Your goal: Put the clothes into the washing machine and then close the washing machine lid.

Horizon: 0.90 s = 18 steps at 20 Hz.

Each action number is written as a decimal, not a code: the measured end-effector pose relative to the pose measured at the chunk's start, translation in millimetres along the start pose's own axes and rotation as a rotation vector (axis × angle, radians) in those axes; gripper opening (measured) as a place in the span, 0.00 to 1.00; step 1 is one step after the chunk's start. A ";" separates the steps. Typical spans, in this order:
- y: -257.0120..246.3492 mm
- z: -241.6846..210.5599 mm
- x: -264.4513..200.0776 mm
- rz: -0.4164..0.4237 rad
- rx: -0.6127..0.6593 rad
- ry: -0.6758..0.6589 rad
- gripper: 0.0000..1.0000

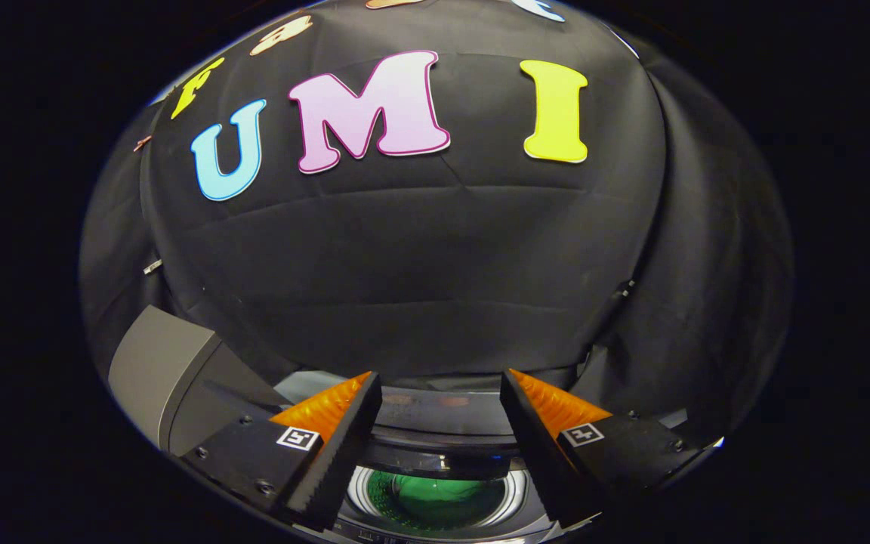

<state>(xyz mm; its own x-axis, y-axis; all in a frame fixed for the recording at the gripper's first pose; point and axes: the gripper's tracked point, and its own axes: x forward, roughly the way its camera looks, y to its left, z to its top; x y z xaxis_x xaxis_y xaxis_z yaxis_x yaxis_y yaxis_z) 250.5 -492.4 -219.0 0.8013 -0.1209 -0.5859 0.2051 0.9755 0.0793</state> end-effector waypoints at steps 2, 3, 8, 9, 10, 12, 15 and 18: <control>0.1 -5.8 -5.7 -0.003 0.002 0.022 1.00; 0.4 -7.6 -7.2 -0.006 0.004 0.031 1.00; -0.4 -17.8 -13.9 -0.023 0.009 0.054 1.00; 0.2 -21.7 -14.7 -0.024 0.011 0.071 1.00; 1.8 -27.8 -18.6 -0.015 0.009 0.094 1.00; -2.8 -41.1 -21.1 -0.040 -0.009 0.144 0.99; -11.7 -63.0 -40.5 -0.071 -0.038 0.239 0.99; 11.7 -54.2 -37.0 -0.043 0.022 0.155 0.99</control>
